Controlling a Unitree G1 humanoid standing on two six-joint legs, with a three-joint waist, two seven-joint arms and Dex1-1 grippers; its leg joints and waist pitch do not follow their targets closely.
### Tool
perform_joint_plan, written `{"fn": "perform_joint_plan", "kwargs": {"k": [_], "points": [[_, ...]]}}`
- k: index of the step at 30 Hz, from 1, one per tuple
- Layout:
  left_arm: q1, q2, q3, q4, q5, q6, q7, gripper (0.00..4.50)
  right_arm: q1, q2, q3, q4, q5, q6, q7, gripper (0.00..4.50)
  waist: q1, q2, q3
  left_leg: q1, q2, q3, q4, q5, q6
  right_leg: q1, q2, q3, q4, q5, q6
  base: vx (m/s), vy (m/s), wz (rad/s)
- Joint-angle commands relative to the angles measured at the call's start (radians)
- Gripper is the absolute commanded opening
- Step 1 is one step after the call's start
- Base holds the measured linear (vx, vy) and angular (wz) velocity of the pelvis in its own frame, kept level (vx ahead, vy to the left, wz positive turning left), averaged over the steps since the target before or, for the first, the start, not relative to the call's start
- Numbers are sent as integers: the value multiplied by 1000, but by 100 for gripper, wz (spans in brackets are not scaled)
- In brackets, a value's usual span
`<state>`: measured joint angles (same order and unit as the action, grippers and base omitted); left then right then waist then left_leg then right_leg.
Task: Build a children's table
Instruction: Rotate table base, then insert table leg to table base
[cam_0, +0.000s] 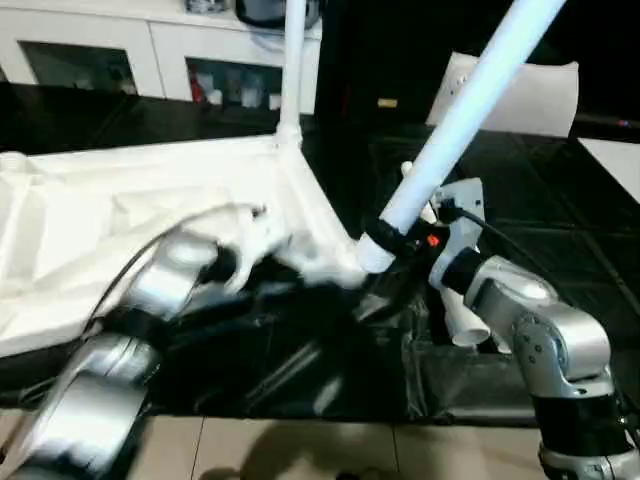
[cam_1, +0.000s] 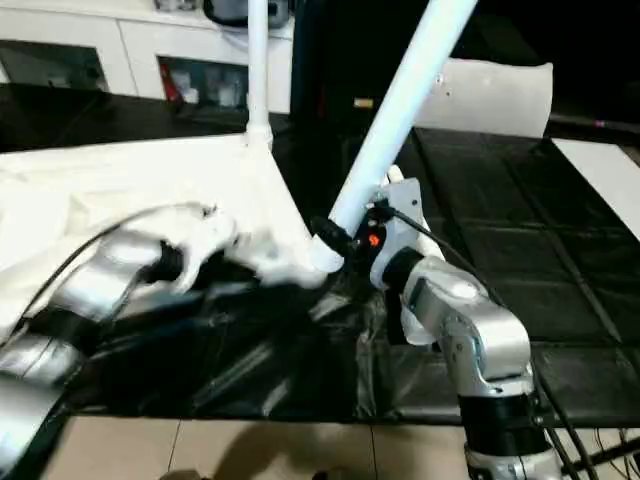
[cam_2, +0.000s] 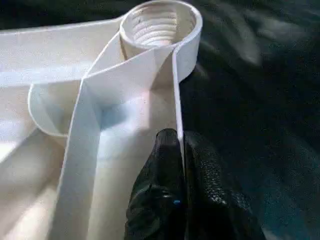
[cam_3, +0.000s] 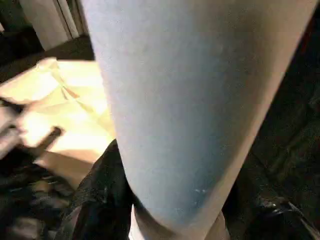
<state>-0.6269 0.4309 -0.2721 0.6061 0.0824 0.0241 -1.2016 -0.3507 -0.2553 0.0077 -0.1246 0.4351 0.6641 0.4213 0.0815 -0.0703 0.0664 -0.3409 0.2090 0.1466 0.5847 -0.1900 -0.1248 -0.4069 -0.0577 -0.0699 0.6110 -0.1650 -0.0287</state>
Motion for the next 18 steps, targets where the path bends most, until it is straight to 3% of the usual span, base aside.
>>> {"fn": "perform_joint_plan", "kwargs": {"k": [1, 4, 5, 9, 12, 18], "points": [[6, -8, -19, -58, 0, 20, -13, 0, -5, -1, 7, 2, -12, -15, -5, 193, 0, 19, -65, 2, 17, 15, -68, -169, 1, 52, -71, 53, -74, -261, -142, 0, 0, 0], [10, -14, -5, -77, -11, 40, -1, 0, 0, -5, 25, -4, -23, -15, -3, 193, 4, 17, -62, -3, 16, 12, -72, -173, -4, 55, -71, 52, -74, -287, -129, 0, 0, 0], [11, -13, -5, -81, -7, 53, 7, 0, 2, -6, 29, -8, -23, -13, 0, 193, 2, 12, -61, -3, 16, 11, -72, -181, -7, 54, -71, 51, -76, -300, -121, 0, 0, 0], [23, -5, -4, -69, 0, 19, 35, 0, 16, -24, 77, -22, -60, -69, 41, 193, 3, 11, -57, -5, 14, 12, -72, -188, -1, 53, -73, 53, -82, -340, -101, 0, 0, 0], [29, -17, 22, -72, -44, 62, 25, 0, 16, -31, 96, -4, -85, -80, 50, 193, 1, 11, -56, -4, 14, 11, -73, -195, 0, 50, -73, 52, -86, -381, -85, 0, 0, 0], [26, 20, 0, -67, -29, 63, -23, 0, 2, -13, 117, 59, -84, -121, 83, 193, -5, 11, -53, -7, 13, 10, -74, -207, 6, 48, -73, 52, -90, -398, -82, 0, 0, 0]]}}
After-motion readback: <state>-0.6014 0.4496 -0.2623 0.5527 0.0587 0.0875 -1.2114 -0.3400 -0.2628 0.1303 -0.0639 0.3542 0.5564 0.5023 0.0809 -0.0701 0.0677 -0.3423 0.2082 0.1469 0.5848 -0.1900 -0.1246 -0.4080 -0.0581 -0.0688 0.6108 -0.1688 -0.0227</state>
